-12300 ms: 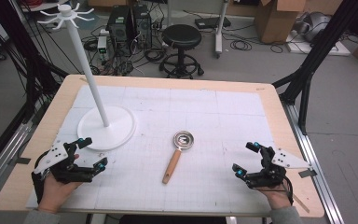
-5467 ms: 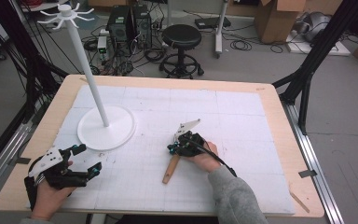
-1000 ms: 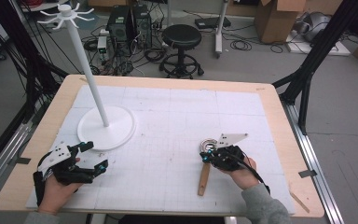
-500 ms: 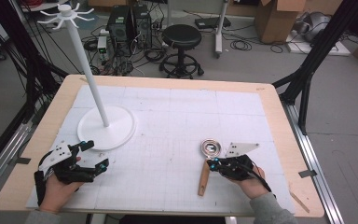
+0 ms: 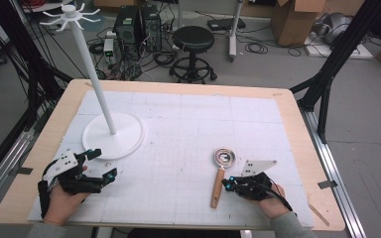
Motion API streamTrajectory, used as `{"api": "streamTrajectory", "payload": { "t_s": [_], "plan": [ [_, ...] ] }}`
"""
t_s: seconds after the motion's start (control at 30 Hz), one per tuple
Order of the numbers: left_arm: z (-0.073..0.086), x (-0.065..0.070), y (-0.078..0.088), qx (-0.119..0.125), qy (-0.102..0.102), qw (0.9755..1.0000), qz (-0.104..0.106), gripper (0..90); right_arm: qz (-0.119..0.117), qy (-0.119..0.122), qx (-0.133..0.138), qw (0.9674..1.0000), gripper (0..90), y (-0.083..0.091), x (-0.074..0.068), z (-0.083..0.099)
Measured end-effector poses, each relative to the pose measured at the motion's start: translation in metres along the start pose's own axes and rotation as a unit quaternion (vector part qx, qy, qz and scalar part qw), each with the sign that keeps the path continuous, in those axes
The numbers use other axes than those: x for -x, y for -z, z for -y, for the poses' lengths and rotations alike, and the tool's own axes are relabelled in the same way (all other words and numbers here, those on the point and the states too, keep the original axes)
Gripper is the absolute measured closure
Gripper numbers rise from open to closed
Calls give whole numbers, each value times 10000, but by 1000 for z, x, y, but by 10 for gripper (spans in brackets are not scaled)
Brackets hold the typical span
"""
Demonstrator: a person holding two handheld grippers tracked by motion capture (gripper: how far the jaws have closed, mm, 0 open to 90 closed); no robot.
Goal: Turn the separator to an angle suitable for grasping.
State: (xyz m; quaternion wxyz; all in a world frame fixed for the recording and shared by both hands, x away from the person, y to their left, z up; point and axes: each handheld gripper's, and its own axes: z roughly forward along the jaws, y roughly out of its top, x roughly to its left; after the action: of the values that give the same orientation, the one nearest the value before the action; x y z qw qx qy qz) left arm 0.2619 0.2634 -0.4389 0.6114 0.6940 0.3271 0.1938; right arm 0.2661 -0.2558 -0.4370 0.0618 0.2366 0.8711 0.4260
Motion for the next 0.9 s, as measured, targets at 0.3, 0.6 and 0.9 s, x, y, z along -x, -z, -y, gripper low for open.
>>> {"api": "streamTrajectory", "payload": {
  "t_s": [0.3,0.6,0.9],
  "plan": [
    [0,1,-1,-4,10,10000,14,27,-171,114,-209,9996,900,-4,-7,5],
    [0,1,-1,-25,-2,10000,6,27,-311,145,-288,9990,900,-10,-11,6],
    [0,2,0,-45,-12,10000,8,27,-313,182,-263,9990,900,-16,-13,2]
  ]
}}
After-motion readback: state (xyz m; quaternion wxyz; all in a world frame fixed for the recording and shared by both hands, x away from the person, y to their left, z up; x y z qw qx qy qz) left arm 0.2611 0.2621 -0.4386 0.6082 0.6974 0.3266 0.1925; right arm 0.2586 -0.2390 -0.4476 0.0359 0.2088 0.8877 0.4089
